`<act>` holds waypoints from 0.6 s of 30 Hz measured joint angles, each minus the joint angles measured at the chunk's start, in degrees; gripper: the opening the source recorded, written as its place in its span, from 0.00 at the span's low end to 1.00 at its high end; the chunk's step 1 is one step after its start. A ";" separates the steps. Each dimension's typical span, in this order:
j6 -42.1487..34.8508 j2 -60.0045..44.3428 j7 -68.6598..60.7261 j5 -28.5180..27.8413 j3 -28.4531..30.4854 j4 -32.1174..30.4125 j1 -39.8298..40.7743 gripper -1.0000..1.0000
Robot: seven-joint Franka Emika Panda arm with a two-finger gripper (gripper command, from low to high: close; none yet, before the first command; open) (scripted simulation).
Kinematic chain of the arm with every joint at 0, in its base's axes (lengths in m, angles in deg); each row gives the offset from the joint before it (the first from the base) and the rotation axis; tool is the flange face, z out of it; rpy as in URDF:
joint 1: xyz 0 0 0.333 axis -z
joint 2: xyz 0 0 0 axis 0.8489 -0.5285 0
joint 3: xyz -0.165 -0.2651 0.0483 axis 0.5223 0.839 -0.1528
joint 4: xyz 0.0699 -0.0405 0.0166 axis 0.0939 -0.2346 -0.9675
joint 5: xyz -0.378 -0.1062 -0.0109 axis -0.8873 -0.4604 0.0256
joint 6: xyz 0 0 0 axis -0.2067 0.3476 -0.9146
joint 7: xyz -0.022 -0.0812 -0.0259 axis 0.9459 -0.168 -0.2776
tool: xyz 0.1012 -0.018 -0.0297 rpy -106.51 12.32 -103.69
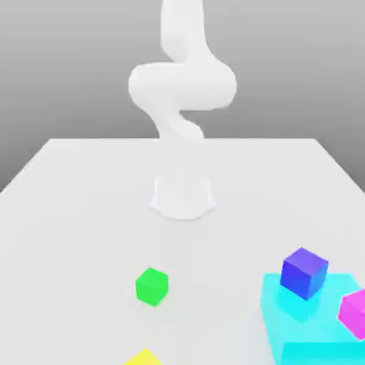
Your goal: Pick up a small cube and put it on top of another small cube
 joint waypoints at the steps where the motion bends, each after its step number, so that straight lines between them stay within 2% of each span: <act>1: 1.55 -2.04 0.87 0.03 -0.05 -1.61 0.52 0.50; 18: 28.72 -38.59 16.64 -0.17 0.40 -29.02 8.20 0.50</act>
